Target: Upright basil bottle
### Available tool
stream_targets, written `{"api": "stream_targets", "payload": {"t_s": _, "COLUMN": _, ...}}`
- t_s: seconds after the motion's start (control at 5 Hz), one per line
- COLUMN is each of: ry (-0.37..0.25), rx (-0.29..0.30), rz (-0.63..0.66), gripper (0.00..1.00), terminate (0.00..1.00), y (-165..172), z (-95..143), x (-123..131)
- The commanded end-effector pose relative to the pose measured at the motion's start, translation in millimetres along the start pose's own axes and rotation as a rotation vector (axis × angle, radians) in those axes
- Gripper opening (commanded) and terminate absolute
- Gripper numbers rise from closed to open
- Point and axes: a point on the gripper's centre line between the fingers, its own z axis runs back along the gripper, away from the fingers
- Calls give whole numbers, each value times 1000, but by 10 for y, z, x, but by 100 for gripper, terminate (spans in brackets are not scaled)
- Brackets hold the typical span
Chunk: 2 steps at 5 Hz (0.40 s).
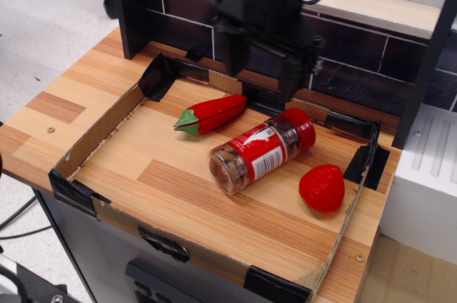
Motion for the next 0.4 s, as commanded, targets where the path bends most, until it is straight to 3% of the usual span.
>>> {"api": "stream_targets", "payload": {"t_s": 0.0, "ry": 1, "rx": 32, "rz": -130, "gripper": 100, "terminate": 0, "y": -145, "z": -63, "x": 203}}
{"api": "stream_targets", "payload": {"t_s": 0.2, "ry": -41, "rx": 48, "rz": -133, "gripper": 100, "terminate": 0, "y": -182, "z": -187, "x": 259}}
